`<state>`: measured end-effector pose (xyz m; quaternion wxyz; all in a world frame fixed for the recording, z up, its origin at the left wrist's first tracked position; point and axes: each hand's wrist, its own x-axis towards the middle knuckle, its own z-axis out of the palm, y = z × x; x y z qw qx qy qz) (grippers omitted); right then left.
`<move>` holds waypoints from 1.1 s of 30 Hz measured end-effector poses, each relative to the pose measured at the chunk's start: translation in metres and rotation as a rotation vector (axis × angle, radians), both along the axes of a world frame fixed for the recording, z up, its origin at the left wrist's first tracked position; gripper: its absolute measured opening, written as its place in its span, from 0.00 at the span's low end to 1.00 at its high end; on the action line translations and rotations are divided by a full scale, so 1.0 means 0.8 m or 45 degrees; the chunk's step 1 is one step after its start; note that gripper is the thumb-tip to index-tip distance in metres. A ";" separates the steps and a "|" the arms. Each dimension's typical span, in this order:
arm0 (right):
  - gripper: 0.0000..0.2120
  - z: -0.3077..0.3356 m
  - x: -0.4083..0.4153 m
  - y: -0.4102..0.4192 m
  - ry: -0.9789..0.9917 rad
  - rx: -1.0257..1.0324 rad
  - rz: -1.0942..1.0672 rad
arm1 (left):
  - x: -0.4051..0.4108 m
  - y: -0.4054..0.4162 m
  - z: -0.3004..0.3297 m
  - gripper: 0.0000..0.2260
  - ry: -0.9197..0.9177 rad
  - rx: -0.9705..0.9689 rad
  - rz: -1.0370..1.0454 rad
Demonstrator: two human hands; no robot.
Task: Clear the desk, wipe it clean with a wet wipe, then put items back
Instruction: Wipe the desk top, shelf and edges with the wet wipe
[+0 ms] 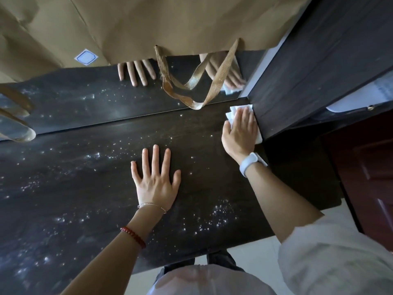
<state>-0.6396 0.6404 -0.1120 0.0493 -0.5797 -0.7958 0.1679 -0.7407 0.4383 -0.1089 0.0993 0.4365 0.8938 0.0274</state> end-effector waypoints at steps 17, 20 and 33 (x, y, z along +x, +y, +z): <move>0.26 0.016 -0.042 -0.017 0.101 -0.112 0.111 | -0.003 -0.001 0.009 0.28 -0.055 -0.065 -0.007; 0.25 0.012 -0.080 -0.056 0.102 -0.101 0.352 | -0.012 -0.004 0.016 0.29 -0.207 0.038 0.004; 0.23 0.010 -0.065 -0.048 0.106 0.107 0.506 | -0.063 -0.084 0.022 0.34 -0.219 -0.014 0.235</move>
